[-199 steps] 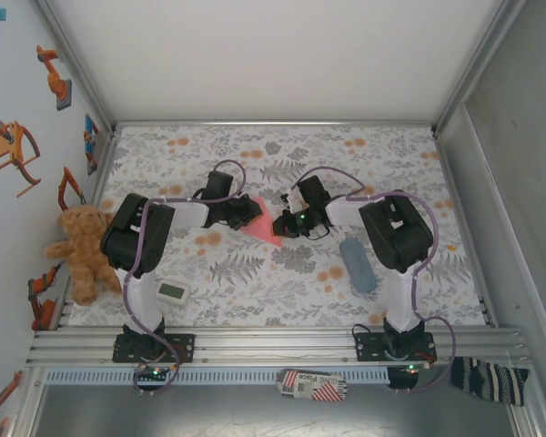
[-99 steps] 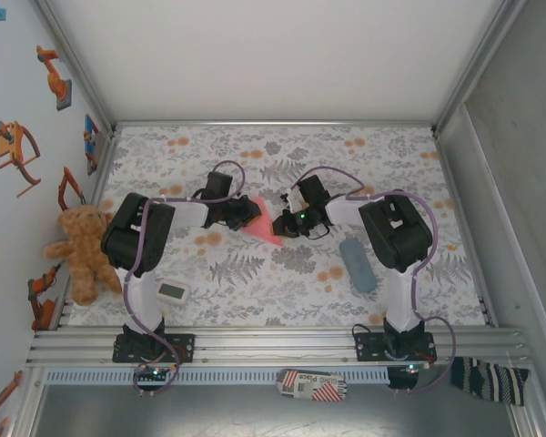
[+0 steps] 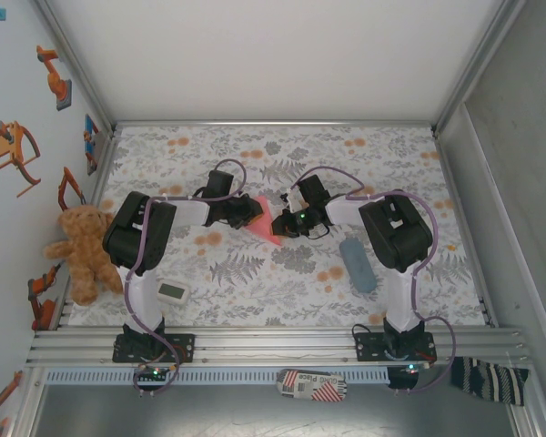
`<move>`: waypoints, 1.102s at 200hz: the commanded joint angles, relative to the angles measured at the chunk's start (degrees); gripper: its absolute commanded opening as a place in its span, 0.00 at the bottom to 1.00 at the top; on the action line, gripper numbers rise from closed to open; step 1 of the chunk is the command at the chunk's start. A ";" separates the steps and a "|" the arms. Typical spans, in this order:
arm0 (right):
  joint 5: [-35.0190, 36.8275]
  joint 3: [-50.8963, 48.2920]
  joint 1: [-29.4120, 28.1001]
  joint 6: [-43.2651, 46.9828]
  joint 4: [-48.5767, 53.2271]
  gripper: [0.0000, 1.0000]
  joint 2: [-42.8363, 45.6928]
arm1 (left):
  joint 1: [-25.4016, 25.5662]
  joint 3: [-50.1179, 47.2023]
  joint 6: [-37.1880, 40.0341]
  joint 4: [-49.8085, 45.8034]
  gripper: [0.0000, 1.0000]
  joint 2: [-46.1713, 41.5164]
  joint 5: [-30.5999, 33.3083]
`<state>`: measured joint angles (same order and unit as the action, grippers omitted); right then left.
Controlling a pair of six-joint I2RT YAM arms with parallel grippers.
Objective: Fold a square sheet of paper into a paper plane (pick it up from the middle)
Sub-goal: Fourth fold the wing at the center of the table.
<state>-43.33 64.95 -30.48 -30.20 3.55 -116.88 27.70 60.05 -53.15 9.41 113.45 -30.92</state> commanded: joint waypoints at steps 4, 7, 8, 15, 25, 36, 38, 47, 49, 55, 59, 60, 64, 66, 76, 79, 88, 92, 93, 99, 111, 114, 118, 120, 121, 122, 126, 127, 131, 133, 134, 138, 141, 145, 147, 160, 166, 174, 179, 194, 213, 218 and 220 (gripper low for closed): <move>3.52 -2.15 -0.70 0.58 4.27 0.13 -3.89 | -0.19 1.23 1.50 -0.81 0.18 1.20 -0.70; 3.52 -2.16 -0.72 0.54 4.23 0.13 -3.89 | -0.24 1.27 1.49 -0.84 0.18 1.24 -0.65; 3.56 -2.13 -0.72 0.56 4.25 0.13 -3.89 | -0.22 1.24 1.52 -0.82 0.18 1.29 -0.69; 3.56 -2.21 -0.71 0.51 4.26 0.13 -3.89 | -0.20 1.30 1.48 -0.73 0.18 1.42 -0.72; 3.52 -2.23 -0.72 0.56 4.27 0.13 -3.80 | -0.20 1.35 1.50 -0.75 0.18 1.56 -0.82; 3.59 -2.20 -0.72 0.55 4.27 0.13 -3.80 | -0.26 1.47 1.53 -0.81 0.18 1.71 -0.86; 3.47 -2.20 -0.72 0.50 4.27 0.13 -3.82 | -0.23 1.47 1.50 -0.84 0.18 1.69 -0.82; 3.36 -2.19 -0.72 0.49 4.27 0.13 -3.64 | -0.24 1.42 1.57 -1.02 0.18 1.78 -0.73; 3.35 -2.24 -0.72 0.49 4.27 0.13 -3.67 | -0.21 1.39 1.60 -1.07 0.18 1.78 -0.68; 3.27 -2.17 -0.72 0.53 4.27 0.13 -3.47 | -0.21 1.40 1.68 -1.34 0.18 1.84 -0.64; 3.21 -2.12 -0.72 0.60 4.27 0.13 -3.30 | -0.19 1.37 1.71 -1.42 0.18 1.81 -0.64; 3.23 -2.15 -0.72 0.59 4.27 0.13 -3.28 | -0.19 1.38 1.72 -1.46 0.18 1.84 -0.64; 3.16 -2.11 -0.66 0.65 4.24 0.14 -3.02 | -0.19 1.31 1.76 -1.55 0.18 1.94 -0.62; 3.05 -2.17 -0.68 0.60 4.26 0.14 -2.90 | -0.26 1.28 1.80 -1.58 0.18 1.99 -0.57; 2.34 -2.05 -0.61 0.41 4.27 0.14 -2.09 | -0.28 1.29 1.78 -1.77 0.18 2.09 -0.47; 2.04 -2.04 -0.63 0.31 4.27 0.14 -1.69 | -0.35 1.23 1.75 -1.76 0.18 2.18 -0.46; 1.24 -1.95 -0.55 0.13 4.42 0.14 -0.64 | -0.28 1.20 1.73 -1.97 0.18 2.30 -0.35; 0.90 -1.88 -0.56 0.13 4.57 0.14 -0.05 | -0.33 1.20 1.73 -2.09 0.18 2.44 -0.31; 0.80 -1.86 -0.55 0.13 4.60 0.14 0.05 | -0.35 1.20 1.73 -2.10 0.18 2.42 -0.29; 0.48 -1.83 -0.55 0.09 4.88 0.15 0.90 | -0.28 1.19 1.82 -2.25 0.18 2.45 -0.31; -0.43 -1.66 -0.55 0.12 5.63 0.16 2.37 | -0.29 0.93 1.81 -2.29 0.18 2.48 -0.21; -0.77 -1.62 -0.47 0.09 5.74 0.17 2.66 | -0.35 0.94 1.79 -2.27 0.18 2.48 -0.20; -1.22 -1.50 -0.46 0.11 6.02 0.17 3.08 | -0.30 0.86 1.82 -2.27 0.18 2.44 -0.24; -1.47 -1.56 -0.46 0.09 6.09 0.17 3.24 | -0.33 0.84 1.88 -2.24 0.18 2.40 -0.21; -1.52 -1.52 -0.46 0.07 6.19 0.17 3.28 | -0.31 0.85 1.89 -2.27 0.18 2.40 -0.20; -1.64 -1.51 -0.46 0.06 6.24 0.17 3.35 | -0.29 0.81 1.86 -2.28 0.18 2.44 -0.20; -2.16 -1.44 -0.46 0.11 6.47 0.18 3.68 | -0.28 0.69 1.87 -2.26 0.18 2.39 -0.20; -2.26 -1.42 -0.41 0.08 6.51 0.18 3.77 | -0.28 0.68 1.84 -2.28 0.18 2.39 -0.20; -2.55 -1.42 -0.46 0.06 6.73 0.18 4.02 | -0.28 0.68 1.87 -2.21 0.18 2.39 -0.20; -2.66 -1.45 -0.46 0.05 6.86 0.18 4.20 | -0.28 0.70 1.87 -2.27 0.18 2.39 -0.20; -2.69 -1.43 -0.41 0.05 6.93 0.18 4.29 | -0.28 0.74 1.89 -2.24 0.18 2.39 -0.20; -2.96 -1.49 -0.44 -0.09 7.13 0.18 4.48 | -0.28 0.71 1.87 -2.25 0.19 2.31 -0.20; -3.09 -1.42 -0.46 -0.08 7.23 0.18 4.68 | -0.28 0.69 1.87 -2.29 0.19 2.30 -0.20; -3.22 -1.48 -0.46 -0.05 7.36 0.18 4.94 | -0.33 0.70 1.90 -2.21 0.19 2.31 -0.20; -3.29 -1.49 -0.46 -0.04 7.39 0.19 5.03 | -0.29 0.68 1.95 -2.27 0.19 2.30 -0.20; -3.18 -1.74 -0.33 -0.26 7.87 0.19 5.72 | -0.33 0.74 1.91 -2.30 0.19 2.22 -0.20; -3.14 -1.97 -0.26 -0.37 7.89 0.19 5.99 | -0.29 0.71 1.95 -2.21 0.19 2.31 -0.24; -2.90 -2.16 -0.13 -0.54 7.99 0.19 6.20 | -0.30 0.65 1.98 -2.16 0.19 2.30 -0.38; -2.71 -2.24 -0.06 -0.70 7.96 0.19 6.25 | -0.28 0.68 1.92 -2.14 0.19 2.37 -0.37; -2.18 -2.38 0.09 -1.04 8.01 0.19 6.12 | -0.32 0.74 1.99 -2.20 0.19 2.33 -0.38; -2.02 -2.31 0.07 -1.49 7.96 0.18 5.66 | -0.28 0.80 1.99 -2.20 0.19 2.26 -0.46; -2.02 -2.36 0.07 -1.61 7.84 0.18 5.49 | -0.29 0.79 1.94 -2.25 0.20 2.22 -0.46; -2.00 -2.37 0.07 -1.57 7.80 0.18 5.45 | -0.31 0.86 1.91 -2.24 0.20 2.26 -0.48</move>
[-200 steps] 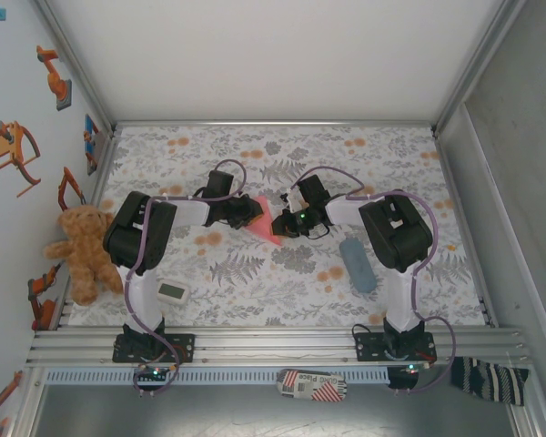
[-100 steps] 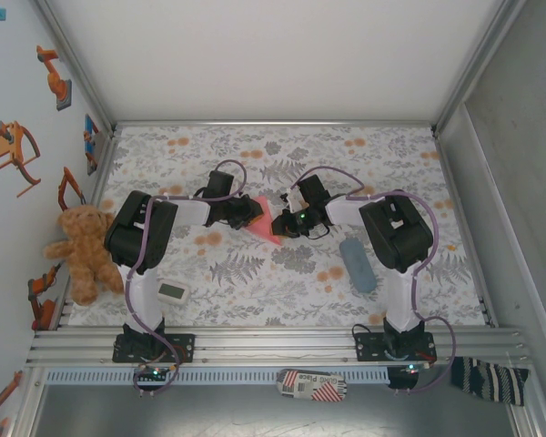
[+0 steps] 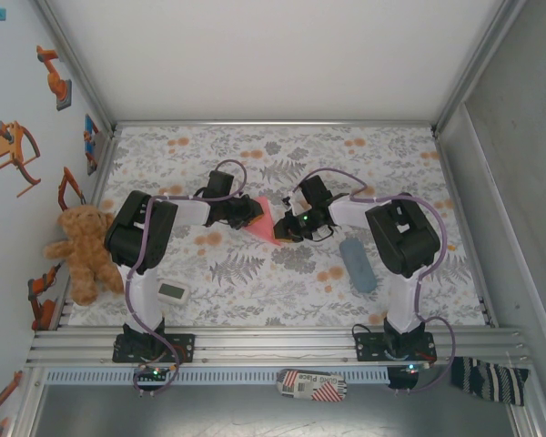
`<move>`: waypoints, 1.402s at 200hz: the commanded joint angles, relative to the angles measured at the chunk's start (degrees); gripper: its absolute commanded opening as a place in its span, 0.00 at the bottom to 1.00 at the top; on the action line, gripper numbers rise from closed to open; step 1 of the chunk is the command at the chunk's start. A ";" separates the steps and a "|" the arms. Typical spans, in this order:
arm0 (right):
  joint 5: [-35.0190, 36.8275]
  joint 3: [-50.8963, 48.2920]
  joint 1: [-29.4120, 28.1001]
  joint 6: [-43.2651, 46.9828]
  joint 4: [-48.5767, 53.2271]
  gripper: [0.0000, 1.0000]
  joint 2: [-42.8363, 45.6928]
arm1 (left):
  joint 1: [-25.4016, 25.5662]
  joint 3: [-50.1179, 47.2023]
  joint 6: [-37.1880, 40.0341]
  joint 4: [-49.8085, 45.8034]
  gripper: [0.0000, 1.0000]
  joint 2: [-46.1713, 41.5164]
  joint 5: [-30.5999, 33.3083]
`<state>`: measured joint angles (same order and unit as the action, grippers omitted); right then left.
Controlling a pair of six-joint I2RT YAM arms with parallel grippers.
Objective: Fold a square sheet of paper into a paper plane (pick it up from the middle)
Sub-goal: Fourth fold the wing at the center of the table.
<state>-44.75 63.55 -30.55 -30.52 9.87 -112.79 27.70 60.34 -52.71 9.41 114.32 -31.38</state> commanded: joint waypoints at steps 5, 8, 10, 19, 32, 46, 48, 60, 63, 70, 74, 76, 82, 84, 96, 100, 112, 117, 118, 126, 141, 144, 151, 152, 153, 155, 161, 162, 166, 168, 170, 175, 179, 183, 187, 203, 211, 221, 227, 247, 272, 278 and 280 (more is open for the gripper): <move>-0.67 -0.89 0.18 -1.29 1.54 0.17 1.22 | -0.33 0.61 1.52 -2.21 0.20 1.34 -0.09; -0.64 -0.92 0.14 -1.28 1.48 0.17 1.11 | -0.36 0.62 1.50 -2.20 0.20 1.34 -0.09; -0.65 -0.91 0.14 -1.29 1.47 0.17 1.02 | -0.30 0.65 1.50 -2.22 0.20 1.34 -0.09; -0.82 -0.95 0.22 -1.23 1.49 0.15 0.69 | -0.25 0.61 1.47 -2.22 0.20 1.34 -0.09; -0.93 -1.16 0.17 -1.23 1.34 0.14 0.39 | -0.26 0.65 1.46 -2.24 0.20 1.18 -0.09; -0.73 -1.33 0.23 -1.22 1.19 0.13 0.16 | -0.26 0.62 1.50 -2.28 0.21 1.03 -0.09; -0.74 -1.37 0.23 -1.27 1.14 0.13 0.15 | -0.32 0.61 1.48 -2.31 0.21 1.00 -0.09; -0.64 -1.32 0.22 -1.29 1.18 0.13 -0.10 | -0.30 0.65 1.51 -2.34 0.21 0.86 -0.24; -0.63 -1.37 0.22 -1.25 1.15 0.12 -0.18 | -0.29 0.70 1.49 -2.32 0.21 0.82 -0.26; -0.61 -1.45 0.22 -1.27 1.16 0.12 -0.37 | -0.26 0.77 1.52 -2.36 0.21 0.68 -0.42; -0.57 -1.42 0.22 -1.22 1.18 0.12 -0.45 | -0.20 0.85 1.41 -2.35 0.21 0.58 -0.51; -0.53 -1.48 0.22 -1.21 1.15 0.12 -0.49 | -0.19 0.91 1.45 -2.31 0.22 0.56 -0.57; -0.51 -1.55 0.22 -1.13 1.12 0.12 -0.66 | -0.20 1.00 1.34 -2.23 0.22 0.34 -0.76; -0.51 -1.51 0.22 -1.12 1.07 0.11 -0.71 | -0.19 1.01 1.30 -2.21 0.22 0.23 -0.85; -0.27 -1.66 0.29 -1.02 1.05 0.11 -0.93 | -0.19 1.02 1.17 -1.94 0.23 -0.34 -1.20; -0.25 -1.70 0.23 -0.98 1.11 0.12 -0.99 | -0.20 1.08 1.14 -1.83 0.23 -0.60 -1.31; 0.03 -1.85 0.22 -0.83 1.12 0.12 -1.19 | -0.21 1.10 1.05 -1.46 0.25 -1.38 -1.79; 0.03 -1.90 0.22 -0.72 1.09 0.12 -1.33 | -0.19 1.23 0.90 -1.21 0.25 -1.69 -2.00; 0.07 -1.92 0.22 -0.66 1.11 0.11 -1.35 | -0.24 1.21 0.92 -1.18 0.25 -1.76 -2.06; 0.18 -1.93 0.22 -0.53 1.04 0.12 -1.54 | -0.20 1.31 0.73 -0.82 0.26 -2.24 -2.33; 0.42 -2.10 0.22 -0.31 1.08 0.11 -1.85 | -0.20 1.38 0.37 -0.13 0.27 -3.22 -2.92; 0.48 -2.06 0.24 -0.17 1.11 0.11 -1.88 | -0.19 1.40 0.32 0.01 0.27 -3.40 -2.98; 0.63 -2.03 0.22 0.06 1.24 0.11 -2.02 | -0.20 1.39 0.22 0.10 0.28 -3.89 -3.00; 0.63 -2.07 0.22 0.09 1.23 0.11 -2.01 | -0.20 1.38 0.23 0.14 0.28 -3.91 -3.00; 0.67 -2.09 0.22 0.10 1.26 0.11 -2.04 | -0.24 1.41 0.19 0.15 0.28 -3.96 -3.04; 0.71 -2.11 0.22 0.20 1.33 0.12 -2.07 | -0.23 1.40 0.23 0.17 0.28 -4.18 -3.00; 0.98 -2.20 0.22 0.40 1.47 0.11 -2.16 | -0.19 1.36 0.09 -0.04 0.28 -4.44 -2.99; 1.02 -2.20 0.22 0.39 1.51 0.12 -2.16 | -0.19 1.36 0.07 -0.02 0.28 -4.58 -2.95; 1.19 -2.15 0.22 0.66 1.67 0.12 -2.17 | -0.25 1.28 0.08 -0.08 0.28 -4.92 -2.90; 1.23 -2.15 0.22 0.71 1.70 0.12 -2.17 | -0.23 1.17 0.09 -0.07 0.28 -5.06 -2.92; 1.31 -2.12 0.22 0.75 1.77 0.12 -2.12 | -0.29 1.09 0.05 -0.09 0.29 -5.20 -2.84; 1.41 -2.10 0.18 0.94 1.81 0.11 -2.16 | -0.28 0.95 0.03 -0.11 0.29 -5.59 -2.81; 1.49 -2.10 0.22 1.07 1.90 0.11 -2.16 | -0.33 0.70 -0.02 -0.08 0.29 -5.85 -2.73; 1.55 -2.15 0.22 1.16 1.95 0.12 -2.21 | -0.33 0.46 -0.01 -0.10 0.29 -6.15 -2.72; 1.53 -2.17 0.22 1.19 1.93 0.12 -2.17 | -0.29 0.28 0.00 -0.15 0.30 -6.43 -2.66; 1.70 -2.11 0.22 1.43 1.92 0.12 -2.06 | -0.28 -0.92 -0.08 -0.15 0.30 -7.59 -2.44; 1.77 -2.21 0.22 1.50 1.99 0.12 -2.04 | -0.20 -1.73 -0.17 -0.01 0.30 -8.09 -2.46; 1.77 -2.21 0.22 1.60 1.96 0.12 -2.08 | -0.11 -2.65 -0.23 0.64 0.30 -8.77 -2.63; 1.86 -2.25 0.22 1.60 1.94 0.12 -2.02 | 0.00 -3.28 -0.22 0.86 0.30 -9.10 -2.64; 2.16 -2.42 0.22 1.72 1.83 0.12 -2.07 | 0.66 -5.00 -0.29 1.28 0.30 -9.90 -2.64; 2.34 -2.47 0.22 1.96 1.73 0.12 -2.12 | 1.86 -5.76 -0.04 1.35 0.29 -9.66 -2.42; 2.35 -2.47 0.22 1.89 1.81 0.12 -2.17 | 2.02 -5.71 0.01 1.44 0.28 -9.39 -2.45; 2.33 -2.51 0.22 1.92 1.71 0.12 -2.17 | 2.10 -5.68 -0.02 1.48 0.28 -9.32 -2.46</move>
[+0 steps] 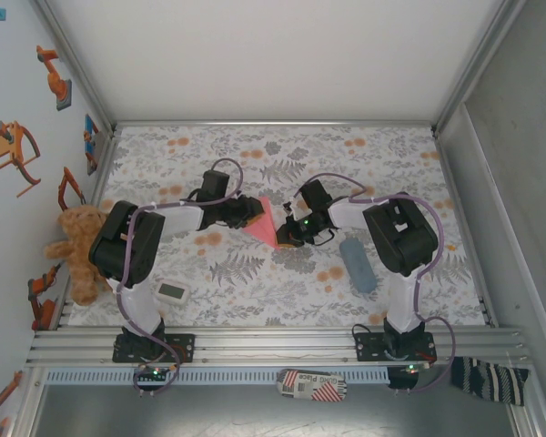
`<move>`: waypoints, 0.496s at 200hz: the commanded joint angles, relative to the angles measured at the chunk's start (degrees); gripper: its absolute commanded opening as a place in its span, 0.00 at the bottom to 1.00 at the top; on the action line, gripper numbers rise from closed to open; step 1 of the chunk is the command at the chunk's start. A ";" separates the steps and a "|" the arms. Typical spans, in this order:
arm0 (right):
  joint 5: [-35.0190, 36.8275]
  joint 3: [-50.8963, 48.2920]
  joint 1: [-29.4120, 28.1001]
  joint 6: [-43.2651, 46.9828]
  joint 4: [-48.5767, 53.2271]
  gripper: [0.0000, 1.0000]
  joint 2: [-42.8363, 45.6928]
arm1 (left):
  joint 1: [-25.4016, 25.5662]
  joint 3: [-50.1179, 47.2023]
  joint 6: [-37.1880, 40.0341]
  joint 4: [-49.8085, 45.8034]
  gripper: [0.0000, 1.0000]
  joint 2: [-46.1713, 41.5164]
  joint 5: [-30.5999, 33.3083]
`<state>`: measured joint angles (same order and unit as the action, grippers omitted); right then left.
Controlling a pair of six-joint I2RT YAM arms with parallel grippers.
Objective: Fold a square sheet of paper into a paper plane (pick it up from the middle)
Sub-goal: Fourth fold the wing at the center of the table.
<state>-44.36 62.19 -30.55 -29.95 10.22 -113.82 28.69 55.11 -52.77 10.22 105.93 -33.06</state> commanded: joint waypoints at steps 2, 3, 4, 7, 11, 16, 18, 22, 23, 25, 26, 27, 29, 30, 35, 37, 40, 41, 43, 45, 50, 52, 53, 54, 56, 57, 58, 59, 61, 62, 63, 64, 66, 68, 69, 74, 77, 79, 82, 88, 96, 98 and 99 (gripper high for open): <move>1.92 -1.19 0.22 1.34 1.38 0.12 -1.21 | 1.17 -0.43 0.02 0.68 0.28 -0.82 -0.78; 1.96 -1.19 0.22 1.36 1.38 0.12 -1.22 | 1.23 -0.39 0.03 0.68 0.28 -0.73 -0.78; 1.98 -1.20 0.22 1.38 1.38 0.12 -1.22 | 1.26 -0.37 0.03 0.68 0.28 -0.64 -0.78; 2.04 -1.21 0.22 1.39 1.36 0.12 -1.29 | 1.29 -0.20 -0.01 0.68 0.28 -0.44 -0.80; 2.00 -1.21 0.22 1.42 1.35 0.12 -1.27 | 1.47 0.03 -0.04 0.75 0.28 -0.11 -0.86; 1.97 -1.23 0.22 1.45 1.29 0.12 -1.31 | 1.60 0.27 -0.13 0.78 0.28 0.22 -0.91; 1.99 -1.21 0.22 1.41 1.34 0.12 -1.32 | 1.67 0.41 -0.16 0.84 0.28 0.41 -0.97; 2.00 -1.20 0.29 1.40 1.33 0.12 -1.37 | 1.74 0.66 -0.16 0.81 0.28 0.76 -0.96; 2.00 -1.20 0.26 1.40 1.36 0.12 -1.39 | 1.78 0.73 -0.15 0.79 0.28 0.81 -0.96; 2.00 -1.24 0.21 1.39 1.33 0.12 -1.40 | 1.78 0.86 -0.14 0.82 0.28 0.89 -0.96; 2.00 -1.26 0.22 1.39 1.36 0.12 -1.40 | 1.84 0.95 -0.18 0.84 0.27 1.01 -0.96; 2.00 -1.27 0.22 1.39 1.37 0.12 -1.36 | 1.87 0.96 -0.20 0.80 0.27 1.06 -0.96; 2.06 -1.22 0.22 1.43 1.34 0.12 -1.33 | 1.87 1.09 -0.26 0.82 0.27 1.19 -0.98; 2.07 -1.21 0.22 1.41 1.32 0.12 -1.37 | 1.88 1.20 -0.24 0.79 0.27 1.25 -0.97; 2.13 -1.21 0.22 1.50 1.35 0.12 -1.36 | 1.98 1.38 -0.25 0.81 0.27 1.61 -0.95; 2.16 -1.22 0.22 1.53 1.33 0.12 -1.39 | 1.99 1.59 -0.30 0.85 0.27 1.62 -0.95; 2.17 -1.29 0.22 1.48 1.32 0.12 -1.38 | 2.03 1.78 -0.37 0.87 0.27 1.94 -1.05; 2.17 -1.24 0.22 1.53 1.31 0.12 -1.39 | 2.05 1.81 -0.34 0.90 0.27 1.97 -1.05; 2.17 -1.25 0.22 1.51 1.36 0.12 -1.40 | 2.03 2.01 -0.36 0.91 0.27 2.12 -1.04; 2.19 -1.28 0.22 1.51 1.38 0.12 -1.38 | 2.06 2.12 -0.37 0.87 0.27 2.16 -1.04; 2.26 -1.26 0.22 1.48 1.34 0.12 -1.42 | 2.15 2.39 -0.26 0.86 0.27 2.53 -1.04; 2.26 -1.21 0.22 1.48 1.35 0.12 -1.52 | 2.14 2.44 -0.30 0.79 0.27 2.64 -1.04; 2.26 -1.21 0.22 1.43 1.37 0.12 -1.51 | 2.11 2.45 -0.31 0.78 0.27 2.76 -1.04; 2.26 -1.25 0.22 1.41 1.38 0.12 -1.50 | 2.09 2.54 -0.31 0.77 0.27 2.77 -1.04; 2.26 -1.21 0.18 1.44 1.34 0.12 -1.49 | 2.12 2.65 -0.22 0.77 0.27 2.90 -1.04; 2.26 -1.20 0.20 1.42 1.36 0.12 -1.49 | 2.14 2.69 -0.22 0.77 0.27 2.98 -1.04; 2.26 -1.20 0.21 1.45 1.37 0.12 -1.49 | 2.15 2.75 -0.18 0.77 0.27 3.02 -1.04; 2.26 -1.24 0.22 1.42 1.38 0.12 -1.45 | 2.16 2.73 -0.20 0.72 0.27 3.08 -1.04; 2.28 -1.28 0.22 1.40 1.32 0.12 -1.48 | 2.12 2.85 -0.22 0.69 0.27 3.21 -1.04; 2.36 -1.24 0.22 1.39 1.31 0.12 -1.49 | 2.10 2.83 -0.22 0.69 0.27 3.27 -1.00; 2.35 -1.22 0.22 1.39 1.34 0.12 -1.49 | 2.09 2.86 -0.22 0.64 0.27 3.29 -0.98; 2.39 -1.21 0.22 1.39 1.32 0.12 -1.49 | 2.08 2.92 -0.22 0.62 0.27 3.35 -0.97; 2.36 -1.27 0.22 1.39 1.32 0.12 -1.49 | 2.14 2.97 -0.22 0.60 0.27 3.44 -0.96; 2.35 -1.21 0.22 1.39 1.24 0.12 -1.45 | 2.16 3.05 -0.18 0.53 0.27 3.59 -0.96; 2.39 -1.21 0.22 1.43 1.22 0.12 -1.47 | 2.12 3.01 -0.20 0.56 0.27 3.63 -0.96; 2.43 -1.23 0.22 1.48 1.26 0.12 -1.49 | 2.15 3.09 -0.20 0.67 0.27 3.99 -1.03; 2.39 -1.27 0.22 1.45 1.27 0.12 -1.49 | 2.16 3.15 -0.18 0.73 0.26 4.17 -1.09; 2.45 -1.22 0.22 1.43 1.28 0.12 -1.49 | 2.16 3.29 -0.15 0.76 0.26 4.21 -1.12; 2.38 -1.22 0.22 1.39 1.27 0.12 -1.51 | 2.16 3.40 -0.28 0.80 0.26 4.51 -1.20; 2.38 -1.25 0.22 1.43 1.28 0.12 -1.58 | 2.16 3.57 -0.35 0.98 0.26 4.77 -1.38; 2.37 -1.28 0.27 1.43 1.26 0.12 -1.58 | 2.15 3.78 -0.33 1.03 0.26 5.06 -1.48; 2.35 -1.33 0.26 1.45 1.29 0.12 -1.58 | 2.23 3.84 -0.38 1.01 0.26 5.16 -1.48; 2.35 -1.35 0.28 1.46 1.29 0.12 -1.58 | 2.19 3.90 -0.39 0.98 0.26 5.21 -1.48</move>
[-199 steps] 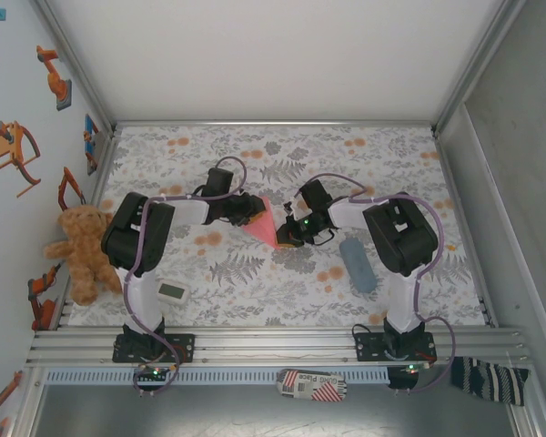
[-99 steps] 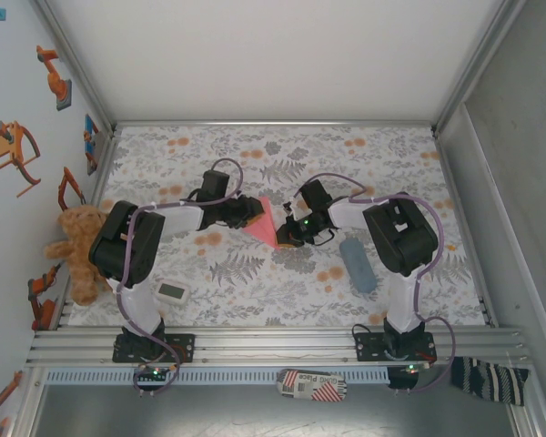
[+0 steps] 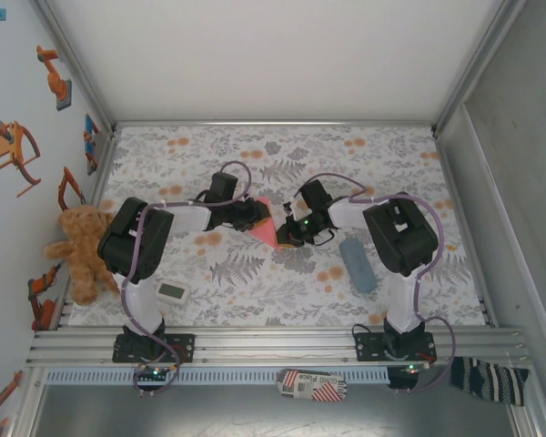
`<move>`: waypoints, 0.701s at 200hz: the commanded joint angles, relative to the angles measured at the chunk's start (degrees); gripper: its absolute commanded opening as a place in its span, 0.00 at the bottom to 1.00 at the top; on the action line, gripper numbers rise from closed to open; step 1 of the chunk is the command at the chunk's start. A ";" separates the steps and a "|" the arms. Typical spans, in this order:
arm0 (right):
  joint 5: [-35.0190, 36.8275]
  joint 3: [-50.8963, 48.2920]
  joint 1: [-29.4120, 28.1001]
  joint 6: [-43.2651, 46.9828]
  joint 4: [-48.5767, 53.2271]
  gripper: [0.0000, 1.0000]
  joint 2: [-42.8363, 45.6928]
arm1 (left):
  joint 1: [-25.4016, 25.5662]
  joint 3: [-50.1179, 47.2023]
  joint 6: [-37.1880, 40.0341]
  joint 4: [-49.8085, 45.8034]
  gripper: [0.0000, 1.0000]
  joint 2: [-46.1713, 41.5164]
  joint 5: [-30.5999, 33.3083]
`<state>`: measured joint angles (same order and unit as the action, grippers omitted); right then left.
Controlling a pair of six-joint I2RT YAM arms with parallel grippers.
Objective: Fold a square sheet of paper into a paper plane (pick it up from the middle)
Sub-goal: Fourth fold the wing at the center of the table.
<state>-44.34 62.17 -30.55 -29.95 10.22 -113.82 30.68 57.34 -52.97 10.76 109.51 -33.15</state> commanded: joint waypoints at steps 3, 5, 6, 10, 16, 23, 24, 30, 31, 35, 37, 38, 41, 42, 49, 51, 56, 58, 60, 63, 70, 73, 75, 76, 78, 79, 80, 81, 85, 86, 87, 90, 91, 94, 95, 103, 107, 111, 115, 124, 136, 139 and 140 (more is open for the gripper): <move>2.38 -1.33 0.31 1.40 1.25 0.12 -1.51 | 0.21 1.73 -0.20 0.48 0.26 1.66 -1.39; 2.38 -1.30 0.31 1.46 1.24 0.12 -1.45 | 0.23 1.85 -0.14 0.48 0.26 1.73 -1.39; 2.40 -1.28 0.31 1.51 1.27 0.12 -1.47 | 0.20 1.83 -0.13 0.48 0.26 1.79 -1.39; 2.35 -1.32 0.31 1.54 1.27 0.12 -1.44 | 0.19 1.90 -0.15 0.52 0.26 1.83 -1.39; 2.34 -1.38 0.31 1.52 1.29 0.13 -1.45 | 0.31 2.13 -0.16 0.44 0.26 2.01 -1.39; 2.39 -1.37 0.35 1.55 1.27 0.13 -1.46 | 0.30 2.31 -0.25 0.47 0.26 2.19 -1.48; 2.36 -1.41 0.33 1.51 1.28 0.13 -1.48 | 0.28 2.32 -0.27 0.43 0.26 2.19 -1.48; 2.33 -1.42 0.40 1.56 1.27 0.14 -1.48 | 0.34 2.49 -0.26 0.44 0.26 2.40 -1.48; 2.37 -1.43 0.40 1.52 1.28 0.14 -1.49 | 0.30 2.50 -0.28 0.46 0.26 2.43 -1.48; 2.37 -1.52 0.40 1.55 1.29 0.13 -1.56 | 0.35 2.59 -0.22 0.46 0.26 2.54 -1.48; 2.34 -1.52 0.44 1.52 1.34 0.14 -1.57 | 0.28 2.60 -0.27 0.39 0.26 2.59 -1.55; 2.33 -1.48 0.46 1.54 1.36 0.14 -1.58 | 0.32 2.64 -0.24 0.35 0.26 2.61 -1.56; 2.33 -1.44 0.48 1.56 1.25 0.14 -1.58 | 0.41 2.67 -0.21 0.35 0.26 2.70 -1.57; 2.33 -1.49 0.49 1.56 1.23 0.14 -1.58 | 0.38 2.68 -0.25 0.33 0.26 2.71 -1.57; 2.28 -1.51 0.49 1.53 1.24 0.14 -1.57 | 0.43 2.85 -0.27 0.31 0.26 2.81 -1.56; 2.25 -1.46 0.49 1.49 1.30 0.14 -1.56 | 0.41 2.84 -0.31 0.29 0.26 2.88 -1.57; 2.24 -1.59 0.57 1.56 1.26 0.14 -1.51 | 0.42 2.84 -0.30 0.27 0.25 2.94 -1.52; 2.24 -1.61 0.55 1.57 1.31 0.14 -1.56 | 0.37 2.86 -0.32 0.26 0.26 2.97 -1.49; 2.24 -1.57 0.57 1.54 1.34 0.14 -1.55 | 0.42 2.82 -0.30 0.23 0.25 2.98 -1.48; 2.24 -1.53 0.57 1.51 1.35 0.14 -1.58 | 0.40 2.93 -0.26 0.23 0.25 3.10 -1.48; 2.26 -1.61 0.66 1.55 1.36 0.14 -1.55 | 0.44 2.95 -0.22 0.09 0.26 3.14 -1.41; 2.24 -1.55 0.66 1.56 1.34 0.14 -1.58 | 0.44 3.00 -0.28 0.02 0.26 3.19 -1.35; 2.24 -1.58 0.66 1.50 1.33 0.14 -1.58 | 0.42 3.03 -0.25 -0.03 0.25 3.21 -1.38; 2.24 -1.60 0.66 1.53 1.31 0.14 -1.58 | 0.43 3.03 -0.22 0.01 0.26 3.23 -1.39; 2.24 -1.61 0.66 1.49 1.37 0.14 -1.58 | 0.43 2.97 -0.21 -0.03 0.26 3.24 -1.42; 2.24 -1.61 0.66 1.49 1.33 0.14 -1.58 | 0.39 2.96 -0.21 -0.04 0.26 3.29 -1.45; 2.24 -1.61 0.66 1.53 1.36 0.14 -1.58 | 0.37 2.96 -0.25 0.01 0.25 3.27 -1.47; 2.24 -1.61 0.66 1.55 1.37 0.14 -1.58 | 0.40 3.00 -0.23 -0.02 0.25 3.26 -1.43; 2.24 -1.57 0.66 1.48 1.31 0.14 -1.55 | 0.41 3.09 -0.24 -0.08 0.25 3.28 -1.40; 2.24 -1.64 0.66 1.48 1.34 0.14 -1.56 | 0.38 3.11 -0.22 -0.11 0.25 3.26 -1.40; 2.24 -1.63 0.66 1.52 1.32 0.14 -1.53 | 0.37 3.16 -0.17 -0.12 0.26 3.30 -1.40; 2.25 -1.58 0.66 1.49 1.30 0.14 -1.53 | 0.43 3.21 -0.19 -0.13 0.26 3.41 -1.40; 2.24 -1.56 0.66 1.53 1.30 0.14 -1.56 | 0.43 3.21 -0.20 -0.13 0.26 3.46 -1.40; 2.28 -1.59 0.66 1.48 1.34 0.14 -1.58 | 0.38 3.18 -0.20 -0.13 0.26 3.52 -1.39; 2.26 -1.56 0.66 1.53 1.36 0.14 -1.62 | 0.41 3.20 -0.20 -0.13 0.26 3.52 -1.39; 2.24 -1.63 0.67 1.53 1.38 0.14 -1.49 | 0.42 3.28 -0.09 -0.21 0.26 3.60 -1.35; 2.24 -1.66 0.66 1.49 1.30 0.14 -1.49 | 0.44 3.30 -0.11 -0.23 0.26 3.67 -1.31; 2.24 -1.62 0.66 1.48 1.33 0.14 -1.36 | 0.40 3.29 -0.04 -0.35 0.25 3.64 -1.31; 2.31 -1.63 0.71 1.56 1.33 0.14 -1.35 | 0.43 3.26 -0.08 -0.34 0.26 3.76 -1.31; 2.26 -1.68 0.67 1.49 1.40 0.14 -1.40 | 0.37 3.30 -0.03 -0.41 0.26 3.86 -1.31; 2.25 -1.66 0.66 1.56 1.40 0.14 -1.26 | 0.42 3.24 -0.10 -0.41 0.26 4.02 -1.31; 2.26 -1.64 0.66 1.53 1.39 0.14 -1.29 | 0.37 3.29 -0.08 -0.44 0.26 4.04 -1.31; 2.25 -1.67 0.66 1.51 1.38 0.14 -1.26 | 0.36 3.30 -0.10 -0.46 0.26 4.04 -1.26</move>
<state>-44.77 62.08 -30.39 -29.95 10.04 -113.82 30.74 59.29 -53.17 10.74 112.51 -33.69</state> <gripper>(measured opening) 0.141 0.256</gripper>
